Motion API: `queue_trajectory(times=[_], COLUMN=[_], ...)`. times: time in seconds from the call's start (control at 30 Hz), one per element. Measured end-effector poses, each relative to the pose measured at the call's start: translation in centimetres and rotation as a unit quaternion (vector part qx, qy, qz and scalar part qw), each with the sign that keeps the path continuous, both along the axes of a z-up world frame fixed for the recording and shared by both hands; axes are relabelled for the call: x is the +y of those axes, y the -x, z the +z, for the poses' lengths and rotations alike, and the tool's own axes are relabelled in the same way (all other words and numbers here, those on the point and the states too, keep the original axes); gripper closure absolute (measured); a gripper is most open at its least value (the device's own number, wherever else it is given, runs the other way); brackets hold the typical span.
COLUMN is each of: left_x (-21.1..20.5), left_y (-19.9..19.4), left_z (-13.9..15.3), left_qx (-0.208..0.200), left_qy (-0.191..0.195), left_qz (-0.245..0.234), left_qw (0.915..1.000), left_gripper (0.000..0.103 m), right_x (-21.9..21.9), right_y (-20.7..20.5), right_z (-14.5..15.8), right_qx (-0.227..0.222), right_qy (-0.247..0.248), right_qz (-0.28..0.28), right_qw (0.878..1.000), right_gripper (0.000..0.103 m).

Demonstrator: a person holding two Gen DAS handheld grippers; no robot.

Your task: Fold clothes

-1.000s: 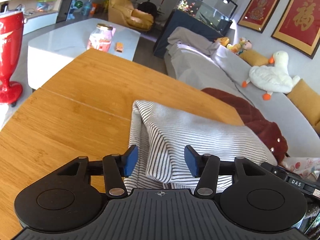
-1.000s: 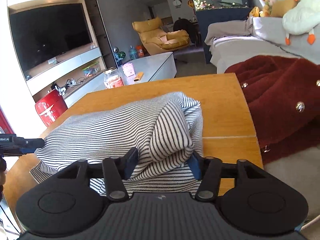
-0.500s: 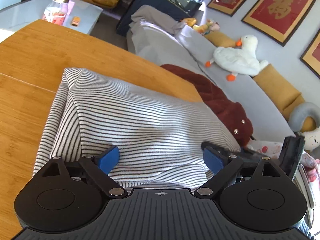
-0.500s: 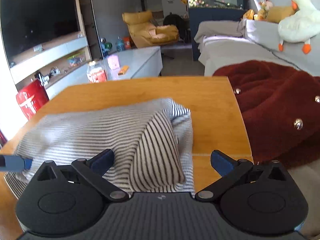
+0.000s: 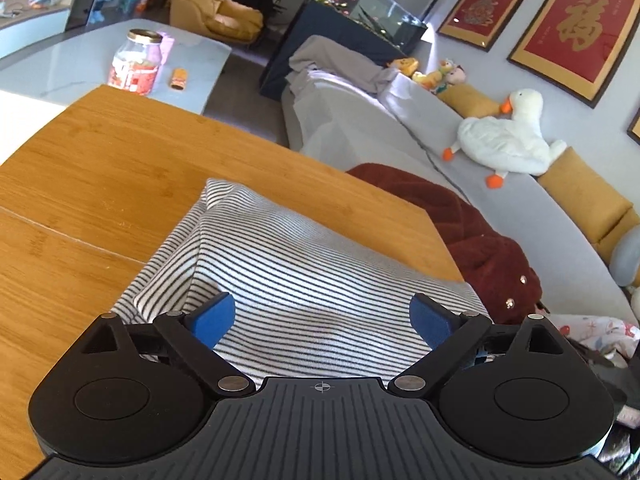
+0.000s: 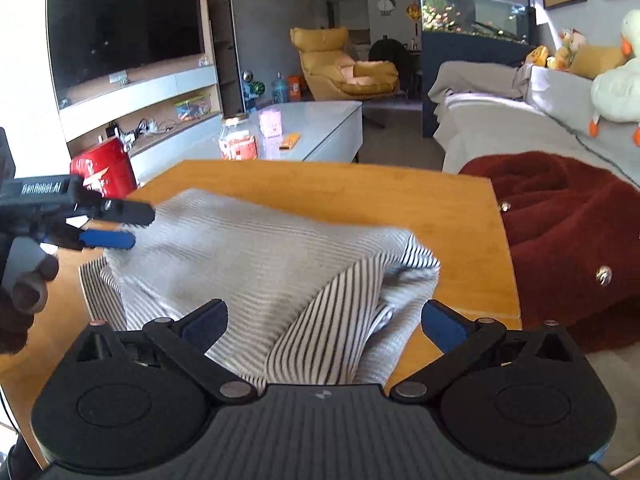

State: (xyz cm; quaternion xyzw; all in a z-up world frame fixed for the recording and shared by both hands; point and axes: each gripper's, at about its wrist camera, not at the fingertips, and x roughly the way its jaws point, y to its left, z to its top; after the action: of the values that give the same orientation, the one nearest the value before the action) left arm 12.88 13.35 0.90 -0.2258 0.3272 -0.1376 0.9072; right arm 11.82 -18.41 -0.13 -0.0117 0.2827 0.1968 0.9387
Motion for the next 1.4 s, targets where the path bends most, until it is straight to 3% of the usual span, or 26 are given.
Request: queue_trajectory(times=[0.17, 0.3, 0.43, 0.63, 0.73, 0.8, 0.97, 1.1, 1.23, 1.3, 1.4], left_x=[-1.9, -2.1, -1.2, -1.2, -1.1, -0.6, -0.4, -0.9, -2.3, -2.8, -2.3], left_y=[0.7, -0.3, -0.9, -2.7, -3.8, -3.8, -1.3, 0.4, 0.9, 1.0, 0.7], left_z=[0.1, -1.6, -2.0, -1.9, -2.0, -1.7, 0.2, 1.0, -0.3, -1.3, -2.4], left_qx=[0.007, 0.033, 0.037, 0.02, 0.015, 0.016, -0.009, -0.011, 0.03, 0.046, 0.047], left_qy=[0.038, 0.036, 0.049, 0.003, -0.051, -0.051, -0.071, -0.028, 0.021, 0.009, -0.014], left_qz=[-0.05, -0.053, -0.054, -0.041, -0.01, -0.005, 0.002, -0.012, -0.05, -0.052, -0.046], left_qw=[0.998, 0.9974, 0.9966, 0.999, 0.9985, 0.9985, 0.9974, 0.9995, 0.9981, 0.9975, 0.9977], left_gripper=[0.004, 0.004, 0.005, 0.004, 0.005, 0.005, 0.004, 0.004, 0.004, 0.004, 0.005], right_x=[0.0, 2.2, 2.8, 3.1, 4.0, 4.6, 3.0, 0.9, 1.9, 3.0, 3.4], right_y=[-3.3, -6.7, -5.8, -2.1, -0.1, 1.0, 2.4, 0.8, -2.0, -2.4, -1.5], right_z=[1.5, -1.5, -3.2, -4.1, -3.9, -3.7, -0.7, 1.5, -0.3, -2.3, -3.1], right_qx=[-0.03, 0.012, 0.02, 0.073, 0.079, 0.08, 0.044, -0.002, -0.004, 0.004, -0.014], right_qy=[0.001, 0.055, 0.057, 0.017, 0.012, 0.018, -0.011, -0.019, 0.049, 0.088, 0.09], right_qz=[-0.029, -0.022, -0.024, 0.016, 0.034, 0.045, 0.066, 0.025, -0.015, -0.013, -0.029], right_qw=[0.999, 0.998, 0.998, 0.997, 0.996, 0.996, 0.997, 1.0, 0.999, 0.996, 0.995], right_gripper=[0.0, 0.0, 0.0, 0.0, 0.0, 0.0, 0.0, 0.0, 0.0, 0.0, 0.0])
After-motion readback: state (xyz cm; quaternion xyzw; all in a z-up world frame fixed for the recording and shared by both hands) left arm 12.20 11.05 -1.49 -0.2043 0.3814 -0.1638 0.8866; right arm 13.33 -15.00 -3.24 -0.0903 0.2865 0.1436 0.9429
